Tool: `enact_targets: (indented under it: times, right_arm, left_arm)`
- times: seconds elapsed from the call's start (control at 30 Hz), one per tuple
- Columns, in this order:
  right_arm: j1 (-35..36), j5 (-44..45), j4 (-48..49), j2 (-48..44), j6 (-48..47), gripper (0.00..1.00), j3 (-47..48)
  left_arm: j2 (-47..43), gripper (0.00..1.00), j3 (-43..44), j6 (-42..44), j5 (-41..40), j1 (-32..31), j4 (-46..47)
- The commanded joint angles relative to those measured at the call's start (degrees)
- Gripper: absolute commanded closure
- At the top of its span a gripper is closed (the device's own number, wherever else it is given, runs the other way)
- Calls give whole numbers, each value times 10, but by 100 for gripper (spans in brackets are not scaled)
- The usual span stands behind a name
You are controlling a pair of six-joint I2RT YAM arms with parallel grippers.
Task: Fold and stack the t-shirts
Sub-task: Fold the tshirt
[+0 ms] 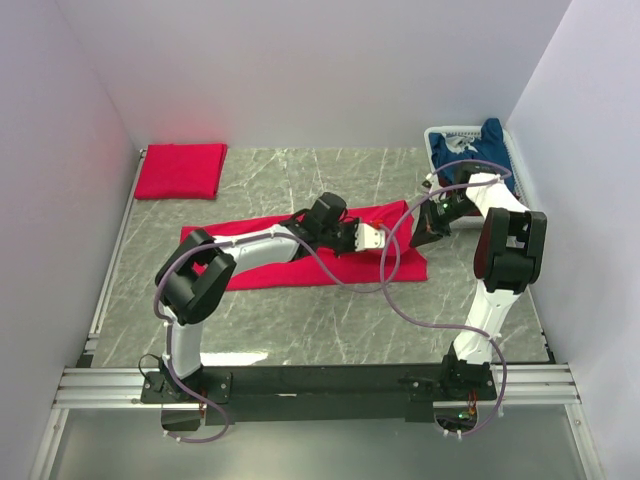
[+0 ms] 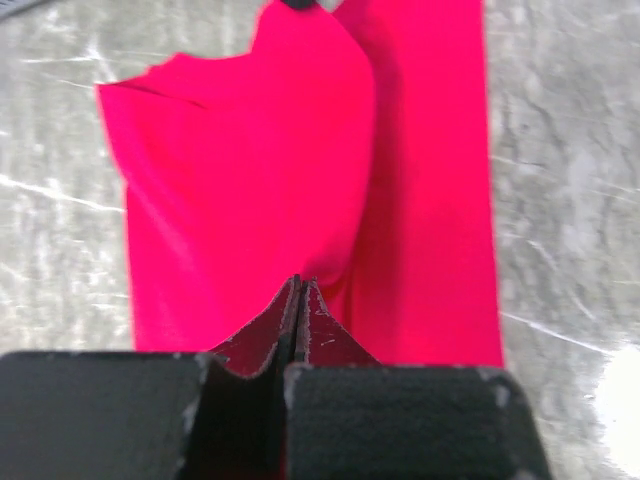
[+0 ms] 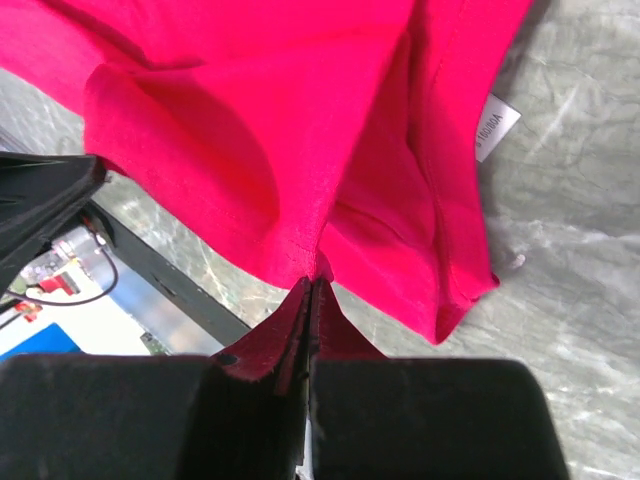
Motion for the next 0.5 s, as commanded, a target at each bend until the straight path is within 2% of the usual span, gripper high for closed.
enact_targets:
  times: [0.0, 0.27, 0.47]
  right_arm:
    - [-4, -25, 12, -4, 10, 100, 5]
    - [1, -43, 48, -34, 26, 100, -23]
    - [3, -37, 63, -39, 46, 100, 34]
  left_arm:
    - [-10, 100, 28, 1, 26, 6, -5]
    - [-14, 100, 21, 1, 27, 12, 5]
    - [0, 100, 49, 8, 21, 33, 8]
